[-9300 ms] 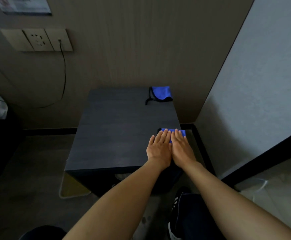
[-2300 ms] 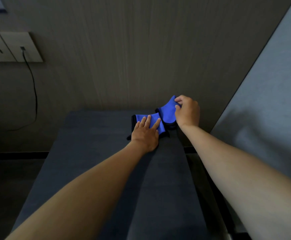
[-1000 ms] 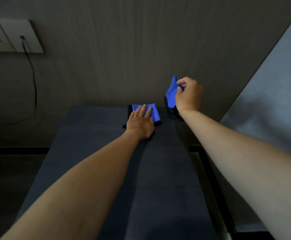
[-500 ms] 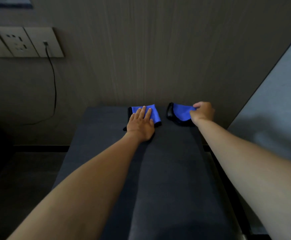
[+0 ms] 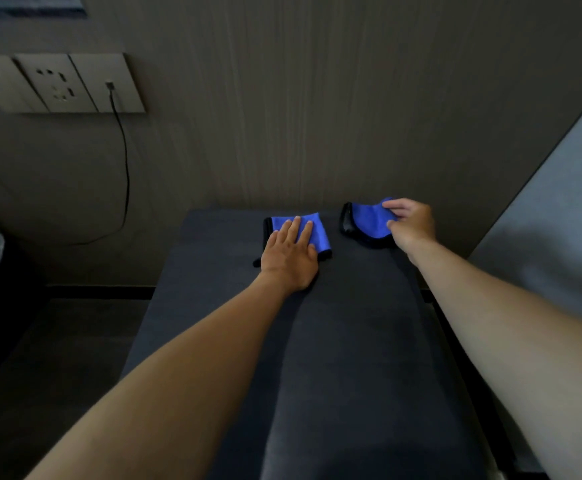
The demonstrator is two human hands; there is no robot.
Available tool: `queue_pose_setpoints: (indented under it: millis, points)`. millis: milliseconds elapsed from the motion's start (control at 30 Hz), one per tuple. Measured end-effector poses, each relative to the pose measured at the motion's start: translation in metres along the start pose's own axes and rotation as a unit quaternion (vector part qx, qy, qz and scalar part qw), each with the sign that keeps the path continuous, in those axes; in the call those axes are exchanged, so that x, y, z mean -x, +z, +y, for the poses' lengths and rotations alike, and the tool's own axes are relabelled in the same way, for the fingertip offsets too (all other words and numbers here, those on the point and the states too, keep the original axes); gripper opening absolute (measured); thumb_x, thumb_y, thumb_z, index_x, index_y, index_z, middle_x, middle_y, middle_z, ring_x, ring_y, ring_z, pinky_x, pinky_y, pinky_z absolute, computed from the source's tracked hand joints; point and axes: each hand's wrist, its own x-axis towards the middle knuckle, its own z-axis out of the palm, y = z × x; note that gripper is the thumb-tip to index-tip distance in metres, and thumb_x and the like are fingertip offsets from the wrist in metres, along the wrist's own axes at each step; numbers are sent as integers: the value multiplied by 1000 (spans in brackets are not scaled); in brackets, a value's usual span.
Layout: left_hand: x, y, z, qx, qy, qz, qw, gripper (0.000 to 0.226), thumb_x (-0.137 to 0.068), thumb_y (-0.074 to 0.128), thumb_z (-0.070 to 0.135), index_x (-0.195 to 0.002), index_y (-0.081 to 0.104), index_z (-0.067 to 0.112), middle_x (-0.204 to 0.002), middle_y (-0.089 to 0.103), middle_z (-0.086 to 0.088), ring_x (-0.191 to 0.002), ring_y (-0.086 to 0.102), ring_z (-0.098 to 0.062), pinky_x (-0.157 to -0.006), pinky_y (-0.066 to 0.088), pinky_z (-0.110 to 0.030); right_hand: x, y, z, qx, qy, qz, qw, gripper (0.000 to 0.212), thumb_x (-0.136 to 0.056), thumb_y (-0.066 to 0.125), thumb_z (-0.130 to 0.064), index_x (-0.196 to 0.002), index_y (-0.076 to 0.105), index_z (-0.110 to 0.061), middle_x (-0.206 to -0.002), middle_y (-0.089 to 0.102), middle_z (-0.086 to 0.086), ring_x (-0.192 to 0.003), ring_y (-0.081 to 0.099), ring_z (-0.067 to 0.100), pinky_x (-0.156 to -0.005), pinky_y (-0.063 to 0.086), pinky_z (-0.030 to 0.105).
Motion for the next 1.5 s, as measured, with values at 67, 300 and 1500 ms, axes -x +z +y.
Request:
queue_pose_setpoints:
  millis: [67, 300, 1500]
  points:
    - [0, -1, 0, -1, 1, -1, 1000, 58, -105, 16, 38, -158, 3, 18, -166, -3, -6, -153, -3, -23, -124, 2, -40, -2, -1, 5, 27, 0, -2, 1000, 45, -84, 54, 15, -114, 71, -14, -116, 69, 8, -109, 65, 21, -92, 51, 26]
    - [5, -1, 2, -2, 2, -3, 1000, 59, -105, 16, 38, -158, 2, 18, -166, -4, -6, -152, -4, -22, -124, 1, -40, -3, -4, 4, 114, -5, 9, 993, 38, -87, 59, 8, -119, 69, -8, -122, 67, 10, -114, 64, 23, -93, 46, 22]
    - [66, 23, 176, -50, 85, -58, 993, 91, -97, 42, 52, -154, -17, 13, -164, -15, -8, -151, -16, -22, -123, -6, -39, 130, -53, 9, 270, -57, -107, 955, 45, -106, 31, -32, -143, 48, -12, -152, 42, 8, -141, 39, 22, -113, 32, 34]
